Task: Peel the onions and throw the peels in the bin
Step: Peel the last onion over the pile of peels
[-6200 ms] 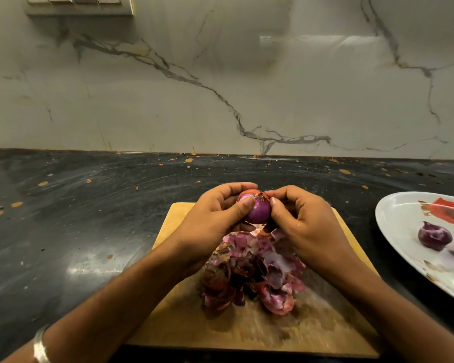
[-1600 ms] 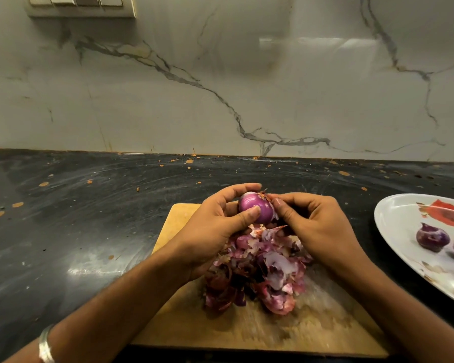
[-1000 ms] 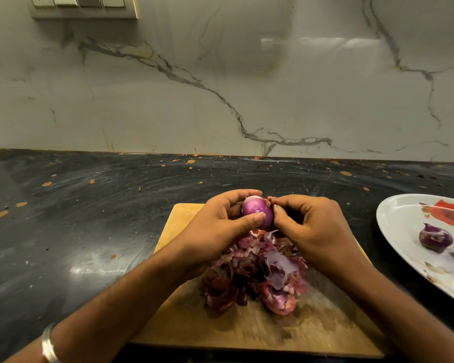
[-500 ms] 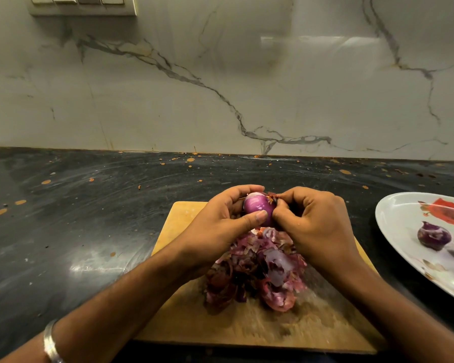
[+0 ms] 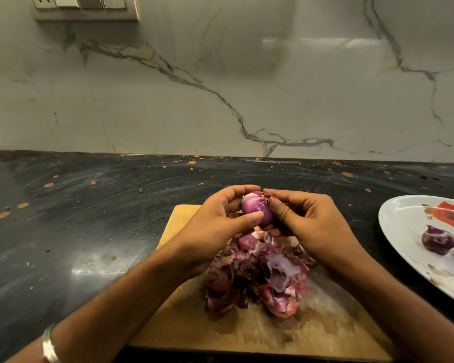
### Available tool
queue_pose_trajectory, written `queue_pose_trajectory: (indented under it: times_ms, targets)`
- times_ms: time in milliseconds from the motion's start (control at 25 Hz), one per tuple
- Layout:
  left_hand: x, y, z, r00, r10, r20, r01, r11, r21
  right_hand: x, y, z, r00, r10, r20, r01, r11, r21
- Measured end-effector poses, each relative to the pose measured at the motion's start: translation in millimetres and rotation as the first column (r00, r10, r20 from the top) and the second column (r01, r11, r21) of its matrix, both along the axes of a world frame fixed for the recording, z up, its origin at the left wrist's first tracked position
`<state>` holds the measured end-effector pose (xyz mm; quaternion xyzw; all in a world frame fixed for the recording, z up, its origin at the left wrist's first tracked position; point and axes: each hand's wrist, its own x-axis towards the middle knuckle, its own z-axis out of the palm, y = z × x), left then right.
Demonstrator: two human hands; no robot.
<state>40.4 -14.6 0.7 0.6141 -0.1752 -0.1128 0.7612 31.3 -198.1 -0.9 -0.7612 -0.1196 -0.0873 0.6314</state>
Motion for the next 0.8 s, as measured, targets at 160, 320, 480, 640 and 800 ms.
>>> queue_pose_trajectory:
  times_ms: [160, 320, 480, 640, 800]
  targets:
    - [-0.9, -1.1, -0.9, 1.0, 0.009, 0.01, -0.009, 1.0, 0.002, -1.0, 4.2, -4.0, 0.99, -0.057, 0.132, 0.07, 0.993, -0.092]
    - [-1.1, -0.7, -1.8, 0.999, 0.022, 0.044, -0.023, 0.999, 0.039, -3.1, 8.9, -6.7, 0.934, -0.156, 0.321, 0.248, 0.931, -0.268]
    - [-2.5, -1.3, -2.5, 0.999, -0.015, 0.042, 0.013, 1.0, 0.029, -2.1, 8.2, -5.9, 0.906, -0.216, 0.363, 0.334, 0.893, -0.303]
    - [-3.4, -0.5, 2.4, 0.997, -0.063, -0.036, 0.061, 0.997, -0.053, -1.8, 7.2, -6.3, 0.941, -0.245, 0.234, 0.288, 0.941, -0.175]
    - [-3.7, 0.2, 5.1, 0.989, -0.137, -0.063, 0.128, 0.984, -0.125, 2.4, 3.2, -5.1, 0.965, -0.253, 0.066, 0.256, 0.965, -0.05]
